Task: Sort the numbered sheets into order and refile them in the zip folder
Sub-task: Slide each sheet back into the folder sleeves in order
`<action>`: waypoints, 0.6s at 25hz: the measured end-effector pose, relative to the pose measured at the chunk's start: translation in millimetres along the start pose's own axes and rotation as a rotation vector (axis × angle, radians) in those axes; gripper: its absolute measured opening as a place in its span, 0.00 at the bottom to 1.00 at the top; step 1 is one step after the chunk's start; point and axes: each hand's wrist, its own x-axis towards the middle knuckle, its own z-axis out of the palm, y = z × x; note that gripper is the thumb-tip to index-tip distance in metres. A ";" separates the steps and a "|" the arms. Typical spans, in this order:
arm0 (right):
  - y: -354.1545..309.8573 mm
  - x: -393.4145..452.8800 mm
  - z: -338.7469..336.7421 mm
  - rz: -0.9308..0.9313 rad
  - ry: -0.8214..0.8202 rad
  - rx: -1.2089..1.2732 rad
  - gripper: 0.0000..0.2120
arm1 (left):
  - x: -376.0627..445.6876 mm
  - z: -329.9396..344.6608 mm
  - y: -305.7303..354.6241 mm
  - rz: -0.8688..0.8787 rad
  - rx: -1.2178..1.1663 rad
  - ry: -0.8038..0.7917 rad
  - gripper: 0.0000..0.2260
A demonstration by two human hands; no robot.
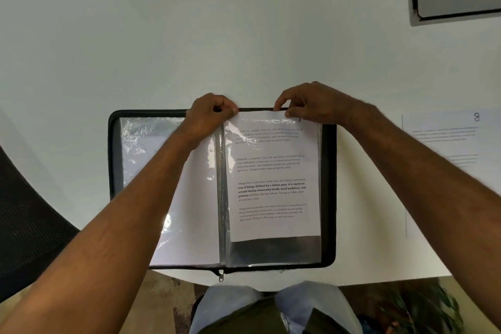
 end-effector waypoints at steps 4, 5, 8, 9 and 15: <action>1.6 -6.0 11.6 0.018 -0.003 -0.049 0.11 | 2.2 2.9 -3.3 0.029 0.101 -0.006 0.08; 1.9 -7.6 15.0 0.027 -0.009 -0.041 0.11 | 1.9 4.1 -3.9 0.030 0.143 0.006 0.09; 0.1 -9.8 25.6 0.002 -0.012 -0.040 0.13 | 2.9 6.4 -7.4 0.031 0.222 0.022 0.12; -1.5 -10.1 28.4 -0.003 -0.006 -0.052 0.15 | 4.2 7.0 -9.2 0.023 0.232 0.024 0.12; -9.8 -16.5 37.0 0.019 -0.005 -0.242 0.21 | -5.8 14.2 -1.8 0.027 0.371 0.083 0.06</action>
